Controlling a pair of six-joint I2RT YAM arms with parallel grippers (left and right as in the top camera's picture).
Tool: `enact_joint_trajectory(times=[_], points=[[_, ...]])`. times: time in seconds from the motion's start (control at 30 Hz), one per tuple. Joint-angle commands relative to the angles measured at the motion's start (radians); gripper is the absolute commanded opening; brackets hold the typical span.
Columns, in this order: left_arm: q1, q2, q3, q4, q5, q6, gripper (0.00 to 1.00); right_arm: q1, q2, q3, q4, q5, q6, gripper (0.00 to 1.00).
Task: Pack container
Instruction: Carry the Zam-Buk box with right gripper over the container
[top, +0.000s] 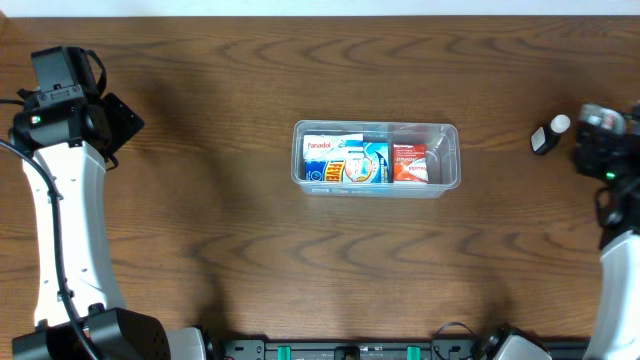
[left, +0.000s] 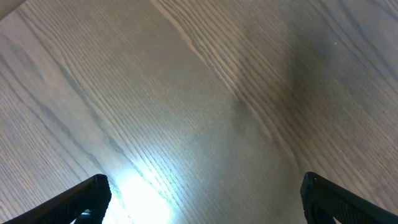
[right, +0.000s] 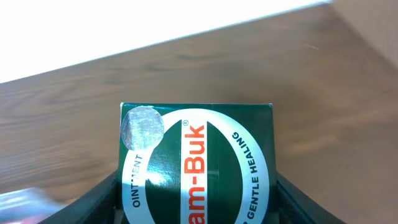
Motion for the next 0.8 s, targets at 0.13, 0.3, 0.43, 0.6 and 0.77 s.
enact_joint_trajectory(times=[0.13,0.3,0.43,0.6,0.77], points=[[0.003,0.01,0.009,-0.002,-0.001,-0.005,0.98,0.361,-0.056,0.006,-0.018,0.012,0.124,0.46],[0.003,0.01,0.009,-0.002,-0.001,-0.005,0.98,0.654,0.004,0.006,-0.009,0.229,0.143,0.47],[0.003,0.01,0.009,-0.002,-0.001,-0.005,0.98,0.848,0.105,0.006,0.041,0.381,0.159,0.47],[0.003,0.01,0.009,-0.002,-0.001,-0.005,0.98,1.001,0.256,0.006,0.112,0.537,0.246,0.48],[0.003,0.01,0.009,-0.002,-0.002,-0.005,0.98,1.044,0.352,0.006,0.162,0.565,0.273,0.48]])
